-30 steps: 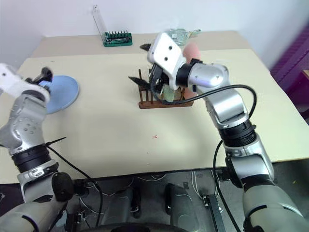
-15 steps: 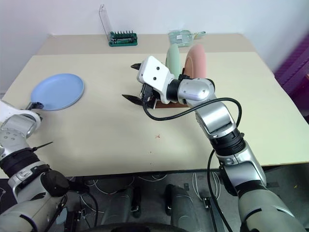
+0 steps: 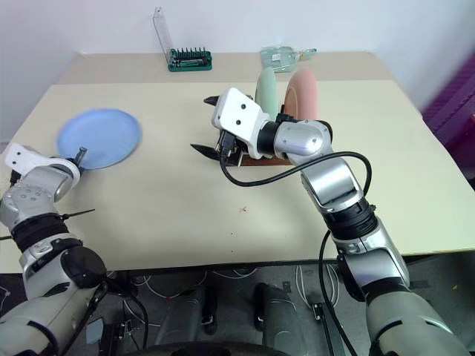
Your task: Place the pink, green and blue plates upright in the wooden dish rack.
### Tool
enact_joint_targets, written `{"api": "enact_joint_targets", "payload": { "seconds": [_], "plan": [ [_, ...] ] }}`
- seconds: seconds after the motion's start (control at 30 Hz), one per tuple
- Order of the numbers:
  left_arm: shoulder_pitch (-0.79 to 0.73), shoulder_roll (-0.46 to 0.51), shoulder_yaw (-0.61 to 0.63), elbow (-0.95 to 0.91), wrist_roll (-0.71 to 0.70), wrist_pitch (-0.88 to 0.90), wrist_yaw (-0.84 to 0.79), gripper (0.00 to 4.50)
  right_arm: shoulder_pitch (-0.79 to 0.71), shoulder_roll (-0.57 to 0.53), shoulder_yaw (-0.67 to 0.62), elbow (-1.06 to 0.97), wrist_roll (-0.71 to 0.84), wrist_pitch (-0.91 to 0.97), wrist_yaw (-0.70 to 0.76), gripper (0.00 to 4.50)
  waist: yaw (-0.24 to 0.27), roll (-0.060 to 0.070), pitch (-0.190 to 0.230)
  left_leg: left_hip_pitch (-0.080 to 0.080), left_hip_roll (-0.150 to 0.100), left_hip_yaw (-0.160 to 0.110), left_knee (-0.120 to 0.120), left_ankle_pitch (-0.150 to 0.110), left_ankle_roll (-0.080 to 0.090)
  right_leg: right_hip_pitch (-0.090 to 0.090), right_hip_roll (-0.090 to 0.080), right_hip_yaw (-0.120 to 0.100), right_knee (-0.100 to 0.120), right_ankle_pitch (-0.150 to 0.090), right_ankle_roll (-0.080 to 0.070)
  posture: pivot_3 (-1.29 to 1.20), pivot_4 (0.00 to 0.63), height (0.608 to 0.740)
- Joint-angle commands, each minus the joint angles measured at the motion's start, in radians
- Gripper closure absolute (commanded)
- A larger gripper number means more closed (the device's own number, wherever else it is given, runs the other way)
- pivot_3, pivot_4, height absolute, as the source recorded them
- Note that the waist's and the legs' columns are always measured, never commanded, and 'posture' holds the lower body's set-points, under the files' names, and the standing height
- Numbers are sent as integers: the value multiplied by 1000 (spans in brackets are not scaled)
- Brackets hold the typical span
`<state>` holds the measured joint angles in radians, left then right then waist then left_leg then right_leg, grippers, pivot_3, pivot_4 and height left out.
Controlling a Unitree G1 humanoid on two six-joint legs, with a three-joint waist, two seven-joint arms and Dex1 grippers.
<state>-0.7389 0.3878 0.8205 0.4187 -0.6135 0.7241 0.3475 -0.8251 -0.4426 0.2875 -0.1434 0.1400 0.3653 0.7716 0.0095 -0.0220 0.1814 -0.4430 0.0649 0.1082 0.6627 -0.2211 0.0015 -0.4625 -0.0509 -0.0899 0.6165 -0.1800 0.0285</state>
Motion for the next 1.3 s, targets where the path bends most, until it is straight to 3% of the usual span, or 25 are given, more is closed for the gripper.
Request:
{"api": "enact_joint_targets", "payload": {
  "seconds": [0.03,0.23,0.37,0.5,0.67,0.87,0.93,1.13,1.23,1.3],
  "plan": [
    [-3,5,-133,-205,15,-70,-115,4481,-13,-30,-11,8,-57,-75,5,0,0,-1,0,0,0,0,0,0,0,0,0,0,0,0,0,0,150,730],
    [-27,-24,-317,-457,28,-9,-128,4481,-68,-30,21,138,-162,-270,15,0,0,-3,1,-1,0,1,0,0,0,0,-2,0,-1,-1,-2,0,150,730],
    [-71,-52,-402,-582,33,95,-56,4481,-119,7,75,250,-315,-445,-85,0,-11,-2,1,0,-1,1,0,0,0,0,0,1,-1,0,1,0,150,730],
    [-129,-126,-417,-695,-13,234,44,4481,-172,23,115,371,-457,-584,-182,0,-19,-3,1,-1,-1,1,0,0,0,0,1,1,0,0,1,0,150,730],
    [-207,-237,-403,-782,-59,373,139,4481,-190,41,126,460,-519,-670,-228,0,-20,-3,1,0,-1,0,0,0,0,0,1,1,0,0,1,0,150,730],
    [-241,-277,-405,-823,-68,475,152,4481,-225,58,114,543,-611,-698,-338,0,-22,-3,1,0,-1,0,-1,1,-1,0,2,1,0,0,1,0,150,730],
    [-243,-283,-395,-827,-67,489,151,4500,-231,55,115,558,-628,-705,-356,797,-22,-3,1,0,-1,0,-1,1,-1,0,2,1,0,0,1,0,150,730],
    [-247,-289,-372,-818,-75,490,119,4500,-223,51,111,554,-674,-707,-401,3764,-20,-3,1,0,-1,0,-1,1,-1,0,2,2,0,0,1,0,150,730],
    [-248,-305,-348,-806,-83,483,113,3514,-215,53,109,544,-685,-709,-403,3828,-19,-3,1,0,-1,0,0,1,-1,0,2,2,0,0,1,0,150,730],
    [-251,-306,-344,-799,-73,477,114,2538,-211,52,105,535,-685,-710,-404,3828,-20,-3,1,0,-1,-1,0,1,-1,1,2,2,0,0,1,0,150,730]
  ]
}}
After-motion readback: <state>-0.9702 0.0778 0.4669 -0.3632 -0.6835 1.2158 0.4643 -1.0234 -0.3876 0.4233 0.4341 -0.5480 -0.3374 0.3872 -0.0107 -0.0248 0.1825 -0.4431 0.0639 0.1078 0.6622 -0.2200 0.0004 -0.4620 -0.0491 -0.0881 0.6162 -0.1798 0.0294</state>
